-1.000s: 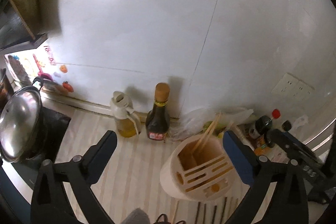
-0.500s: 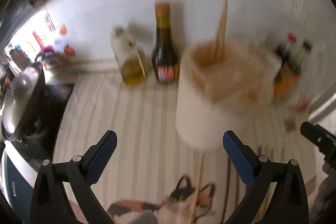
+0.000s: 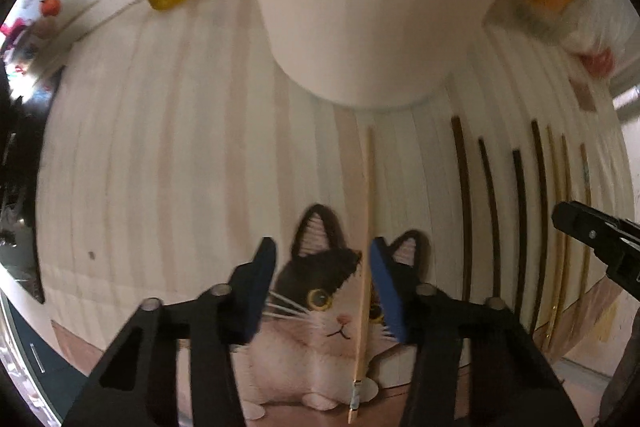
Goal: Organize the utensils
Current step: 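Grasp a light chopstick with the left tool while the right tool grasps a dark chopstick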
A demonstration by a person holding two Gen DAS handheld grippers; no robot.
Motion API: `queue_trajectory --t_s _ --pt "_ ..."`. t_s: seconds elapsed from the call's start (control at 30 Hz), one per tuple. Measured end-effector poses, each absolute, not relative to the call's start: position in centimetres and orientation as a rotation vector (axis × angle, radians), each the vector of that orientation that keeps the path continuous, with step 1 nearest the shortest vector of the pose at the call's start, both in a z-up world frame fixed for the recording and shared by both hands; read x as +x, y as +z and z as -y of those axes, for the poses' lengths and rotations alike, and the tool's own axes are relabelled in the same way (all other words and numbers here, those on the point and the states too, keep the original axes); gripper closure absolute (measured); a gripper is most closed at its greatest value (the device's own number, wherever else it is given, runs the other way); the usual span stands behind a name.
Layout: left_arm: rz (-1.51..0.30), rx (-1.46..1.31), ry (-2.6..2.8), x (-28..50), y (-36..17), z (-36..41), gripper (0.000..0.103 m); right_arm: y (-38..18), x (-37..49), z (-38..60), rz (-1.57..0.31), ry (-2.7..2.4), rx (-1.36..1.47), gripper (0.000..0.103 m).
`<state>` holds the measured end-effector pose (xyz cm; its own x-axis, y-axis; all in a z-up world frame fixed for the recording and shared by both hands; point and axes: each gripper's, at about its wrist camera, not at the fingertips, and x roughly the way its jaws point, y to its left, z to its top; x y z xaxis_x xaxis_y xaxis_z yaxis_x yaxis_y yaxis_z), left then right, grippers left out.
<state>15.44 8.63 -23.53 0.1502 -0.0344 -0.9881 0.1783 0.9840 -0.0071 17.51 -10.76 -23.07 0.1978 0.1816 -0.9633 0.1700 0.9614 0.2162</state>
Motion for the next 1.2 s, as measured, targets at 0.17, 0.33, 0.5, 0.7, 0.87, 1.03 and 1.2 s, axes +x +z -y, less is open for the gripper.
queue_trajectory --t_s 0.17,0.33,0.5,0.7,0.87,1.03,1.2 --pt "-1.452 0.134 -0.163 14.9 -25.2 -8.0 0.083 -25.1 18.1 9.6 -1.434 0.027 0.278 0.077" --pt "-1.460 0.112 -0.155 14.3 -25.8 -8.3 0.099 -26.9 18.6 8.3 -1.490 0.022 0.225 0.087" --pt "-1.484 0.065 -0.143 13.5 -25.9 -10.2 0.099 -27.6 17.7 8.3 -1.513 0.005 0.224 0.096" --pt "-1.505 0.036 -0.153 12.5 -25.9 -11.5 0.099 -28.0 15.7 8.1 -1.561 0.021 0.218 0.096" --pt "-1.510 -0.001 -0.168 12.1 -25.9 -12.3 0.097 -28.2 15.8 7.7 -1.571 0.009 0.199 0.096" --pt "-1.535 -0.086 -0.188 13.9 -25.8 -14.5 0.097 -28.4 16.5 6.7 -1.573 0.007 0.187 0.096" --pt "-1.515 -0.153 -0.242 14.9 -25.1 -15.2 0.079 -28.4 16.8 7.4 -1.574 0.007 0.226 0.096"
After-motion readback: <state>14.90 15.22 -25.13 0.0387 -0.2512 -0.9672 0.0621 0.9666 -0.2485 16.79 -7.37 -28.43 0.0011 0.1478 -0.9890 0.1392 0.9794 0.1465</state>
